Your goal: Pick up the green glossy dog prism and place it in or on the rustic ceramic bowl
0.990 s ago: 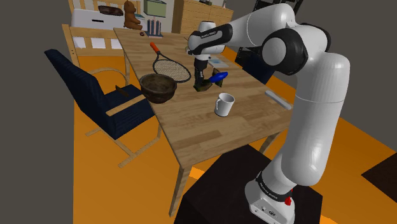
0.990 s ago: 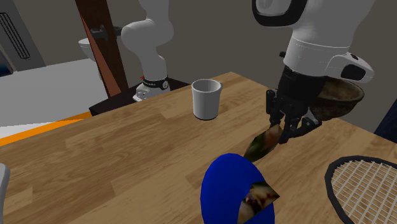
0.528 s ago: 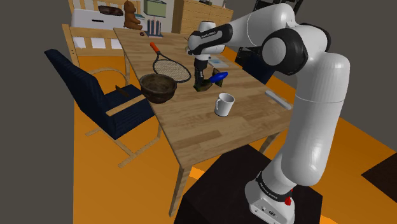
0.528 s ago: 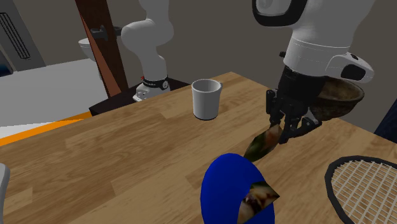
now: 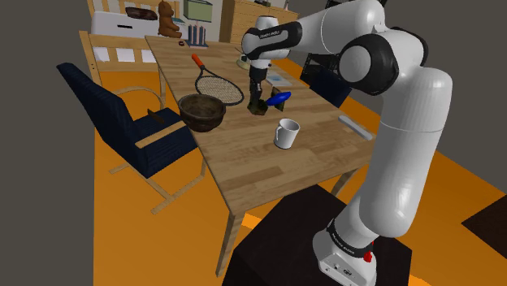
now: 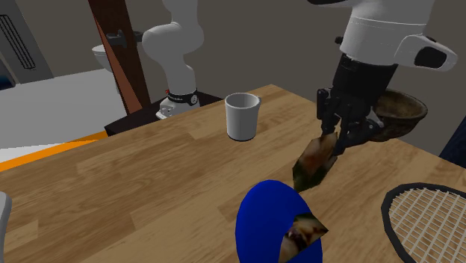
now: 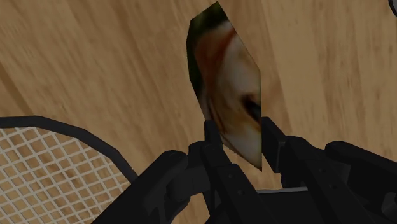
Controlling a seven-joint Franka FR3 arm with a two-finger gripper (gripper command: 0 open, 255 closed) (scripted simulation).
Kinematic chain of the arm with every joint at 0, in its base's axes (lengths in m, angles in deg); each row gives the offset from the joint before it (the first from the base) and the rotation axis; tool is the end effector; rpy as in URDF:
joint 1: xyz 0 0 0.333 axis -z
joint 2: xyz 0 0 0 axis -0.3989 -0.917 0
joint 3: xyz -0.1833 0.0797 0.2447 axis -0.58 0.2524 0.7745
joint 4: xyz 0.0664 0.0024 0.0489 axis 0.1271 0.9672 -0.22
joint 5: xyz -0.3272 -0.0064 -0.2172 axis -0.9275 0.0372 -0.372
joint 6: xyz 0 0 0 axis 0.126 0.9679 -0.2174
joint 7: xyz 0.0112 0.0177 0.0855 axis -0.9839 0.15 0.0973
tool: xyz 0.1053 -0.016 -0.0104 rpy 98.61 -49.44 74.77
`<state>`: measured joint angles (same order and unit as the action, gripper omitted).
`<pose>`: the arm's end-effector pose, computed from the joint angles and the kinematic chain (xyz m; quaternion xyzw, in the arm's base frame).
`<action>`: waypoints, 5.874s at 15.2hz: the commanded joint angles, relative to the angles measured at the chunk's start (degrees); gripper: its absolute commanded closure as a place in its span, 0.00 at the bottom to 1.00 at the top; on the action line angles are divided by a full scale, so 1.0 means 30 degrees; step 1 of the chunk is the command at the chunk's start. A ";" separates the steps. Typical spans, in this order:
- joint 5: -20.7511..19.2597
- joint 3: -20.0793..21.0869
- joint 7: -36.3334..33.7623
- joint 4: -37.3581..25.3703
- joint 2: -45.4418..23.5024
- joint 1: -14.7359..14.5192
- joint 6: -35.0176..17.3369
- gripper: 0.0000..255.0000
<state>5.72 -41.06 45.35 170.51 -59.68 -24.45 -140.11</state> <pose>0.6192 -0.1917 0.4060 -0.8983 -0.4384 0.0285 0.0042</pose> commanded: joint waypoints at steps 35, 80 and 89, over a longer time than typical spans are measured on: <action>-0.0205 0.1090 -0.4013 -0.7958 -0.0459 -0.2228 0.7469 1.00; 0.0391 0.2452 -0.8430 -1.2070 -0.4594 -0.4958 0.7472 0.00; 0.0504 0.2495 -0.8482 -1.4434 -0.5308 -0.4683 0.9110 0.00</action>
<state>7.23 -33.57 19.91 127.22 -75.60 -38.50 -112.80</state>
